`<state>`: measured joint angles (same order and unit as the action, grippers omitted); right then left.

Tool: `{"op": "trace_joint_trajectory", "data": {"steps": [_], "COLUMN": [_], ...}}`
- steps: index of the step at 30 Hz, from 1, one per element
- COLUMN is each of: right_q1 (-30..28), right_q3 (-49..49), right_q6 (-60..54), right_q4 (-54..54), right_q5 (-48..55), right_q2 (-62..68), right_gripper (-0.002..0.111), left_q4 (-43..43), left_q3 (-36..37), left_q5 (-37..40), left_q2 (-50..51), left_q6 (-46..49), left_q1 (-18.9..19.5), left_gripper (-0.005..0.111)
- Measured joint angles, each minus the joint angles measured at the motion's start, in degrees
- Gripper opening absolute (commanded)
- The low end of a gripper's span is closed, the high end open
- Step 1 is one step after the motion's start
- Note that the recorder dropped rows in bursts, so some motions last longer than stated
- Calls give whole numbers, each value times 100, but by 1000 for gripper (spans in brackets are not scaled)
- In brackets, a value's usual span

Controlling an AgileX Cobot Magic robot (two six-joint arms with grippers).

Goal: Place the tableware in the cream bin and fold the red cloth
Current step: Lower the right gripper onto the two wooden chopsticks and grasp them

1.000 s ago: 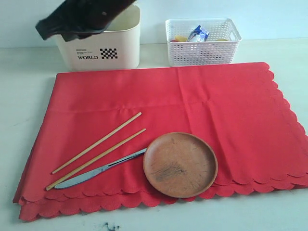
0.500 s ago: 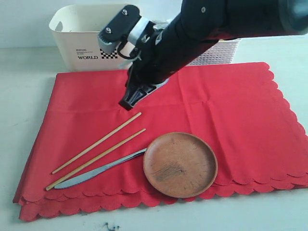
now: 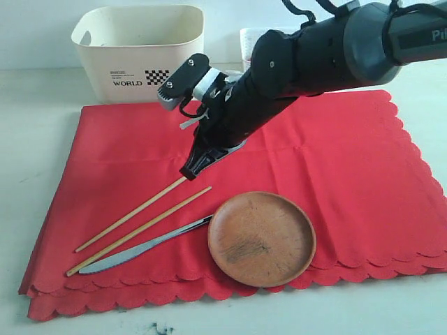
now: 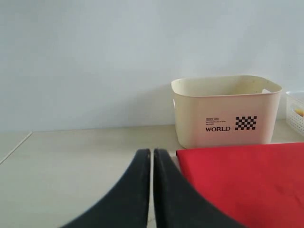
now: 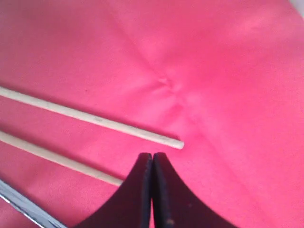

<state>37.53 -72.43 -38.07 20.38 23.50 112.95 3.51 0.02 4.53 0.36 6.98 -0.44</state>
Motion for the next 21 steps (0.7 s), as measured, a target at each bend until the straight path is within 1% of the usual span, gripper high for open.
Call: {"op": "trace_joint_trajectory", "data": {"steps": [8, 14, 17, 21], "right_q1": [36, 71, 242, 586], "right_q3": [-42, -401, -506, -515], "right_q6": [-424, -1049, -1370, -1503], "right_q4": [154, 601, 690, 703], "right_q5": [4, 379, 418, 118], "right_q2": [153, 556, 680, 763], "right_gripper": [0, 0, 8, 32], "left_q4": [0, 0, 0, 0], "left_q3": [0, 0, 0, 0], "left_q5": [0, 0, 0, 0], "left_q2": [0, 0, 0, 0], "left_q6": [0, 0, 0, 0], "left_q1": [0, 0, 0, 0], "left_gripper": [5, 5, 5, 5]}}
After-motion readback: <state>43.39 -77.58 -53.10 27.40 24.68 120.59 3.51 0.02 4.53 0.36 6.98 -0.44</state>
